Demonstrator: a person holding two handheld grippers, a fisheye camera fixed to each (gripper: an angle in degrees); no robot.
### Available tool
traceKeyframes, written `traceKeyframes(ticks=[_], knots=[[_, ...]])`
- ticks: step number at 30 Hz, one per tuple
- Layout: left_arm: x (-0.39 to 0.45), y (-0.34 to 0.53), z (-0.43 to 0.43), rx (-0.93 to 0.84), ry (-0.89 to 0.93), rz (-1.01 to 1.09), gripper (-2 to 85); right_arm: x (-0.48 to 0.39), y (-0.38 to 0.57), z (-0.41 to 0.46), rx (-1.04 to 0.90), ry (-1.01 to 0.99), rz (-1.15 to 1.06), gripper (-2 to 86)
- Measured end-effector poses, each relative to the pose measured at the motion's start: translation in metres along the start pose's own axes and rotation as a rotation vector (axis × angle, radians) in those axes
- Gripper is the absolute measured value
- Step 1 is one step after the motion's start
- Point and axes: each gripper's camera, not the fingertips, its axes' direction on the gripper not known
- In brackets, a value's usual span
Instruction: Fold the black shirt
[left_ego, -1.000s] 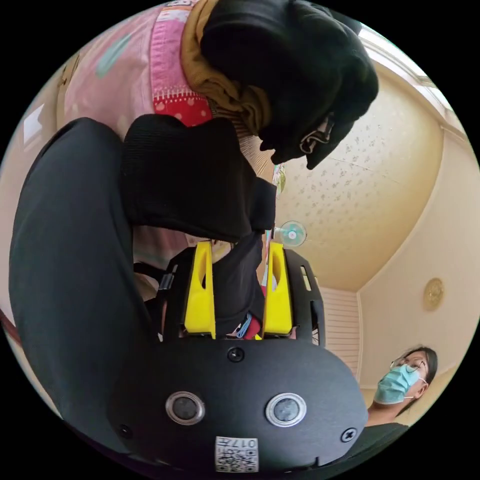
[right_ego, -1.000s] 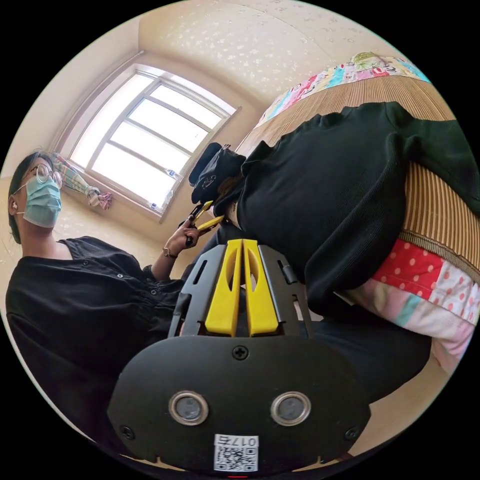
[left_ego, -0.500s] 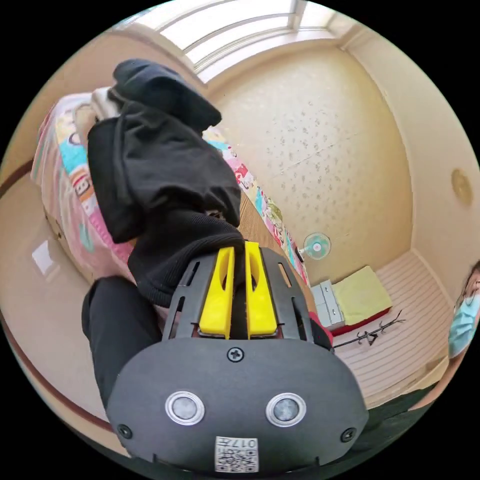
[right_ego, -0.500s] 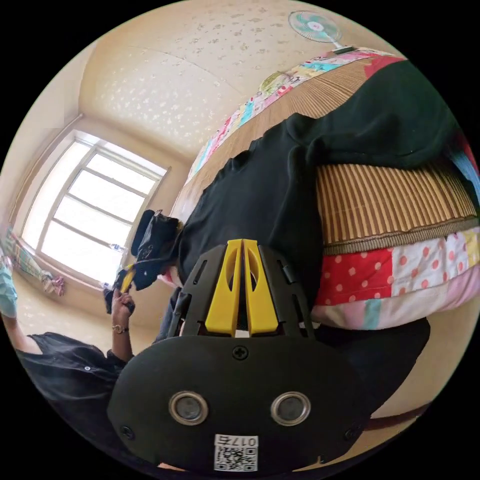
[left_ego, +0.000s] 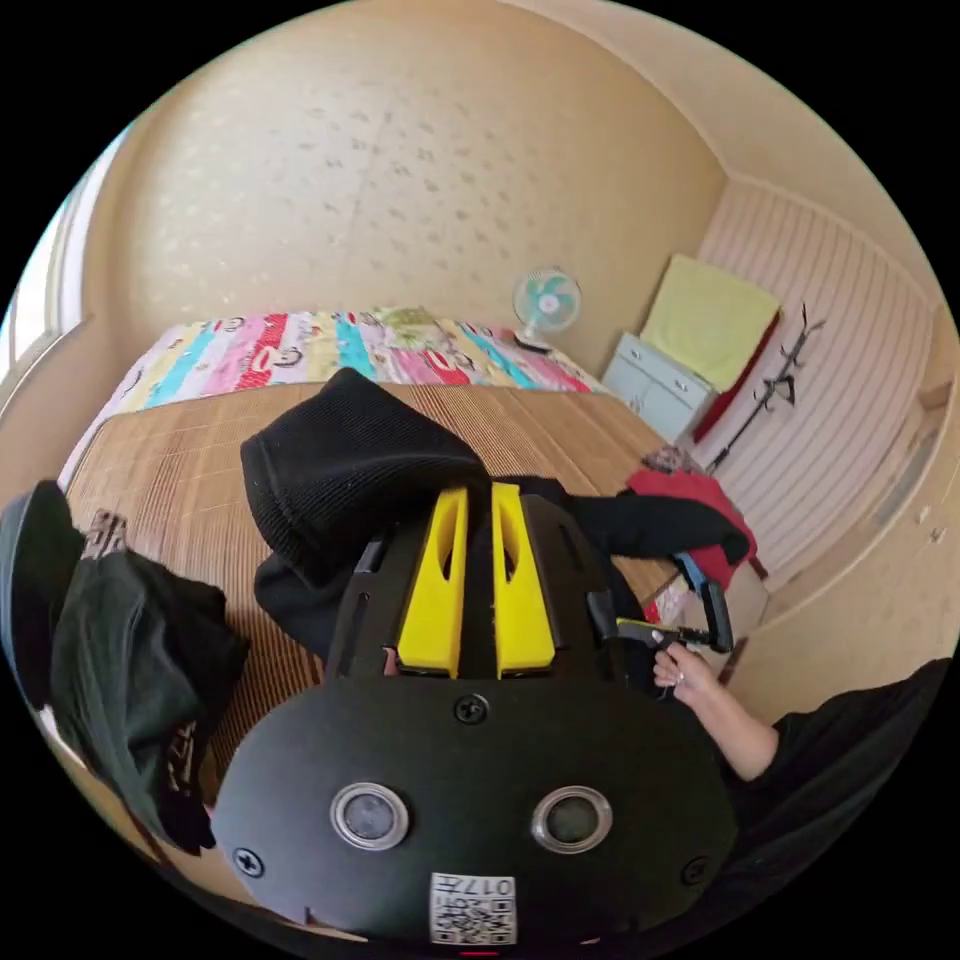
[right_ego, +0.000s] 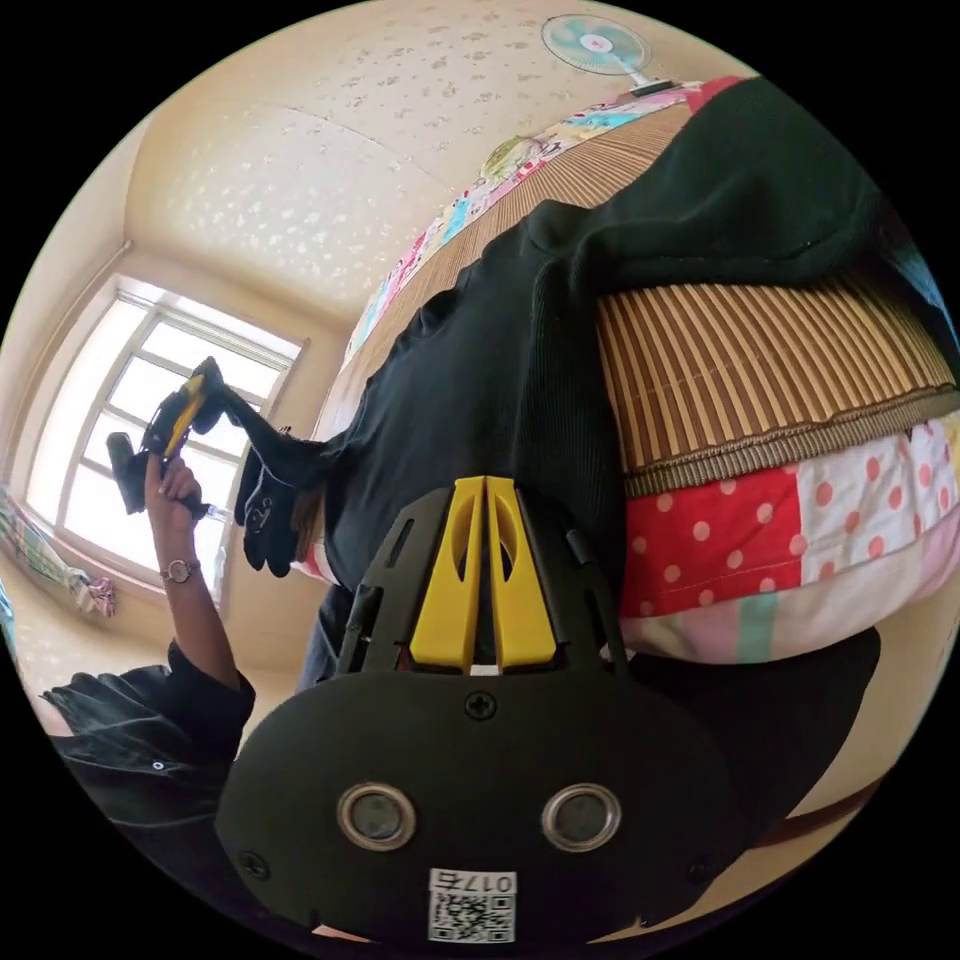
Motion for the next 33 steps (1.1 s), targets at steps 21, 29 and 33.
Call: traceKeyframes(ticks=[21, 29, 33], knots=[[-0.026, 0.114, 0.078, -0.094, -0.043, -0.299, 11.1, -0.081, -0.098, 0.064, 0.062, 0.250, -0.214, 10.6], [-0.044, 0.149, 0.106, -0.233, -0.087, -0.363, 8.6, -0.095, -0.195, 0.182, -0.072, 0.481, -0.246, 12.7], [-0.048, 0.168, 0.114, -0.206, -0.122, -0.369, 6.3, -0.105, -0.189, 0.237, -0.188, 0.602, -0.293, 9.0]])
